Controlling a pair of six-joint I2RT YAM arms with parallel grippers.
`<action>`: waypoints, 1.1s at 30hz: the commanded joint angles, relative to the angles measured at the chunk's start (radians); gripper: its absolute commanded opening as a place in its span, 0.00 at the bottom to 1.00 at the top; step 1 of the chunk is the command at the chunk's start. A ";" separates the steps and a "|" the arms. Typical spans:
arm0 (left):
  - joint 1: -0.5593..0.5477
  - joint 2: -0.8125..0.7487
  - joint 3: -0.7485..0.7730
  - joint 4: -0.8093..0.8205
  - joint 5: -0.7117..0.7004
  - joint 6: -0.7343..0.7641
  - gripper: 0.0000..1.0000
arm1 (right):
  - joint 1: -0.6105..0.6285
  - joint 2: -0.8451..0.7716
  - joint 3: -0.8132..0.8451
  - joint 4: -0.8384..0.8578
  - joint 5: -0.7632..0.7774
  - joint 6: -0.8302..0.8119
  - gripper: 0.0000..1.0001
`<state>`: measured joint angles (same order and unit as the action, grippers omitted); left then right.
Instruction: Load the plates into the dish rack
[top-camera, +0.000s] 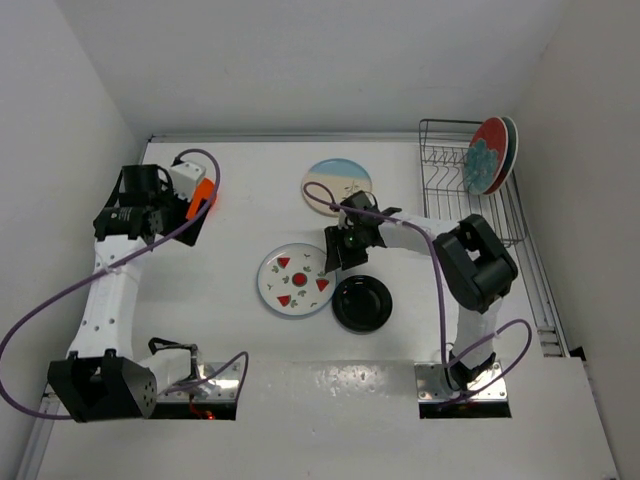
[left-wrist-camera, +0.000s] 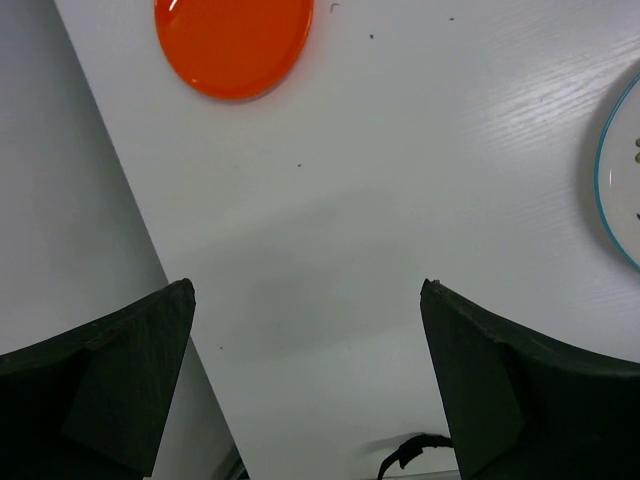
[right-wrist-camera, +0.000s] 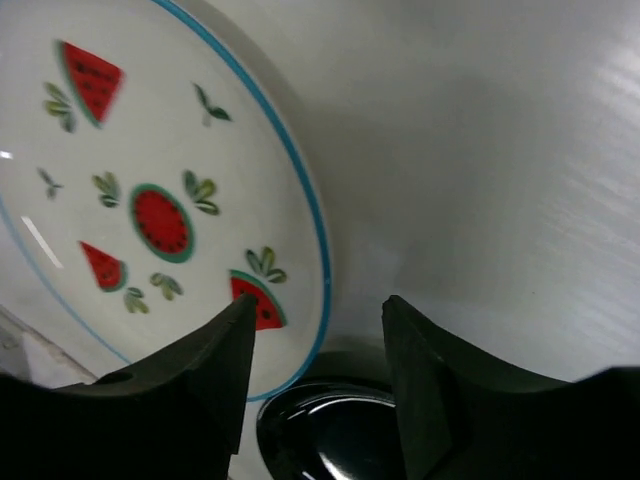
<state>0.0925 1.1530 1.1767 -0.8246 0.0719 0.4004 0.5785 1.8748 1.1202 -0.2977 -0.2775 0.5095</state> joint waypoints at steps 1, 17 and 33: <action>0.010 -0.049 -0.019 -0.017 -0.053 0.020 1.00 | 0.011 0.044 -0.014 0.031 0.009 0.021 0.51; 0.019 -0.004 0.030 -0.027 -0.081 0.040 1.00 | -0.019 0.047 -0.136 0.319 -0.063 0.152 0.00; 0.019 0.045 0.040 0.013 -0.101 0.049 1.00 | -0.005 -0.144 0.085 0.396 -0.016 0.100 0.00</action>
<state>0.1017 1.1877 1.1706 -0.8391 -0.0132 0.4446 0.5743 1.7958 1.1477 0.0078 -0.2783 0.6018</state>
